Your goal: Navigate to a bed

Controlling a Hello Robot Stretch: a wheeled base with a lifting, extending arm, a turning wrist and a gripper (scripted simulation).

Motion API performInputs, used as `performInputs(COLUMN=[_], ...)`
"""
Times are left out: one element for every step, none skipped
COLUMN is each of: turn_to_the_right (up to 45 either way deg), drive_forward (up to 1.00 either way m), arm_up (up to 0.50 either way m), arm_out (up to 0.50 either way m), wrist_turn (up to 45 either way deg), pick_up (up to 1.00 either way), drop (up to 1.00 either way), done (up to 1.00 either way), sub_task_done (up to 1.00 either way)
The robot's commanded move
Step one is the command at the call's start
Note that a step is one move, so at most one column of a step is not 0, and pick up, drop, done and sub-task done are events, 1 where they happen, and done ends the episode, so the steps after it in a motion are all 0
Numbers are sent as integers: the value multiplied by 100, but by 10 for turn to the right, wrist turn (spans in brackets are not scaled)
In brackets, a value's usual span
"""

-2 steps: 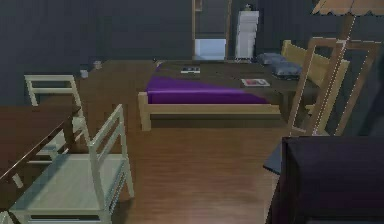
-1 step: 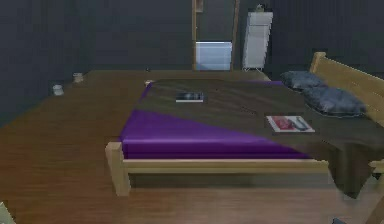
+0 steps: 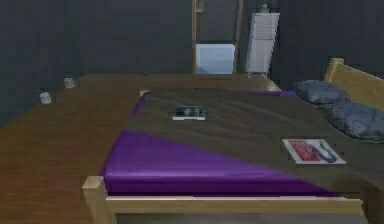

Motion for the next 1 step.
performInputs(turn_to_the_right=[-180], drive_forward=[0], arm_up=[0], arm_out=[0], wrist_turn=[0], pick_up=[0], drop=[0], done=[0], sub_task_done=[0])
